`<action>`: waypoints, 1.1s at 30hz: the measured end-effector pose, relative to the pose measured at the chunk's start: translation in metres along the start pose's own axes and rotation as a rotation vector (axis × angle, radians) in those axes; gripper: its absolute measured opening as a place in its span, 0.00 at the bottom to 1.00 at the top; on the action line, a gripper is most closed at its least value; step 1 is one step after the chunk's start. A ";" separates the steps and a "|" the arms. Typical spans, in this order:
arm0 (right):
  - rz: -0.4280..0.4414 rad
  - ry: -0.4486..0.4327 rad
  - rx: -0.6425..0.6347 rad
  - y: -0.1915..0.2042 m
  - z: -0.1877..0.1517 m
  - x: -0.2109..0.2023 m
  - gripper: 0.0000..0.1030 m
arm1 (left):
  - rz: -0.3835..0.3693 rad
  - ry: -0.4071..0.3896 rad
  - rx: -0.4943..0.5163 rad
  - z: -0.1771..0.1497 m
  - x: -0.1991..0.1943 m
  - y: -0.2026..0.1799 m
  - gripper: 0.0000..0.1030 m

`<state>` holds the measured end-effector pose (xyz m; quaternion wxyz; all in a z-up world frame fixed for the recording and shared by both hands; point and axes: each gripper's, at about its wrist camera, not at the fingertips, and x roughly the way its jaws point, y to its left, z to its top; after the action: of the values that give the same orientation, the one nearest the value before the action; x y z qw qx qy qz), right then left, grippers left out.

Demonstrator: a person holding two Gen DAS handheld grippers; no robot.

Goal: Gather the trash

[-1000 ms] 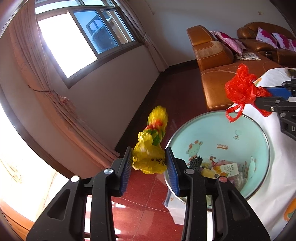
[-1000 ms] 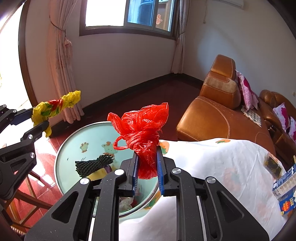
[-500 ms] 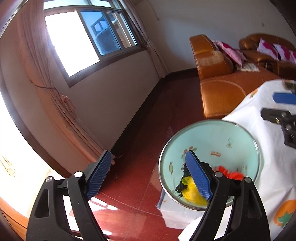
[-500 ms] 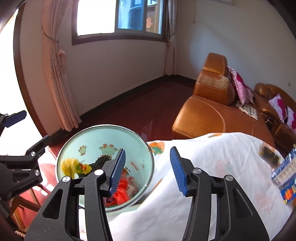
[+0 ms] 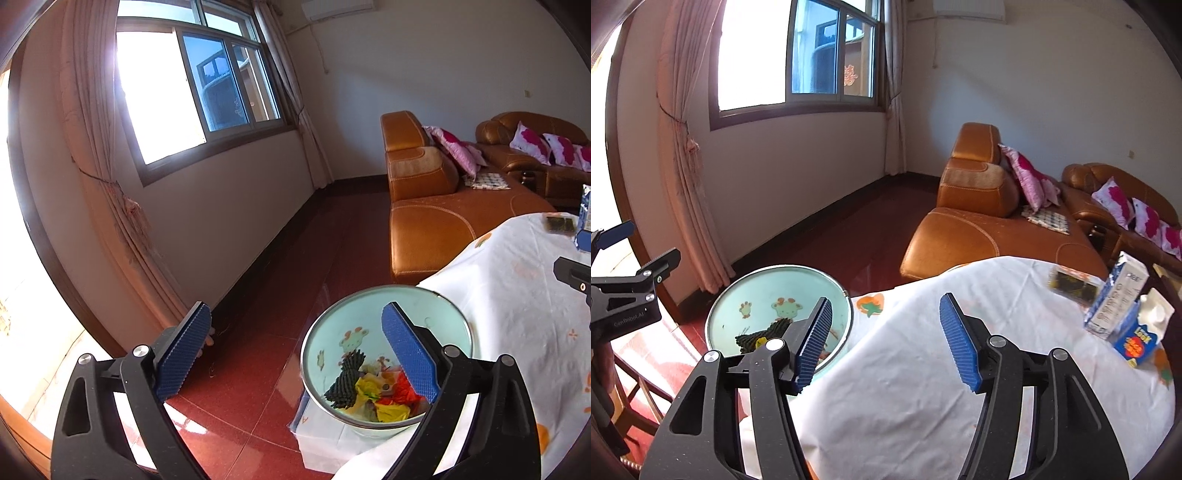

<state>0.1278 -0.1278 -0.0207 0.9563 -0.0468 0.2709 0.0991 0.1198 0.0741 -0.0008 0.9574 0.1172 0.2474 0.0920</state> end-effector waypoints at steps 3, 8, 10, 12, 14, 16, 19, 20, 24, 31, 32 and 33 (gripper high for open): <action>-0.010 -0.011 0.010 -0.003 -0.001 -0.007 0.59 | 0.001 -0.018 -0.008 0.002 -0.005 0.002 0.90; -0.024 -0.026 0.017 -0.007 0.002 -0.016 0.59 | -0.004 -0.034 -0.023 0.005 -0.012 0.005 0.90; -0.027 -0.030 0.017 -0.007 0.002 -0.017 0.59 | -0.005 -0.038 -0.023 0.006 -0.013 0.006 0.90; -0.028 -0.032 0.015 -0.006 0.002 -0.019 0.60 | -0.006 -0.041 -0.023 0.006 -0.014 0.006 0.90; -0.030 -0.035 0.014 -0.006 0.003 -0.021 0.60 | -0.005 -0.044 -0.025 0.006 -0.015 0.007 0.90; -0.030 -0.039 0.013 -0.005 0.003 -0.023 0.60 | -0.006 -0.046 -0.027 0.006 -0.015 0.007 0.90; -0.034 -0.045 0.013 -0.004 0.004 -0.026 0.60 | -0.006 -0.049 -0.028 0.006 -0.016 0.007 0.91; -0.034 -0.046 0.014 -0.004 0.004 -0.027 0.60 | -0.007 -0.049 -0.028 0.007 -0.016 0.007 0.91; -0.037 -0.047 0.014 -0.005 0.005 -0.028 0.60 | -0.009 -0.049 -0.027 0.007 -0.017 0.005 0.91; -0.039 -0.050 0.010 -0.005 0.005 -0.030 0.60 | -0.007 -0.042 -0.028 0.008 -0.017 0.007 0.94; -0.039 -0.050 0.009 -0.005 0.006 -0.030 0.60 | -0.007 -0.039 -0.029 0.008 -0.017 0.007 0.94; -0.038 -0.050 0.010 -0.005 0.005 -0.030 0.60 | -0.007 -0.038 -0.030 0.009 -0.017 0.008 0.94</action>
<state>0.1062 -0.1364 0.0002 0.9647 -0.0449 0.2465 0.0807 0.1083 0.0759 0.0165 0.9639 0.1035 0.2282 0.0902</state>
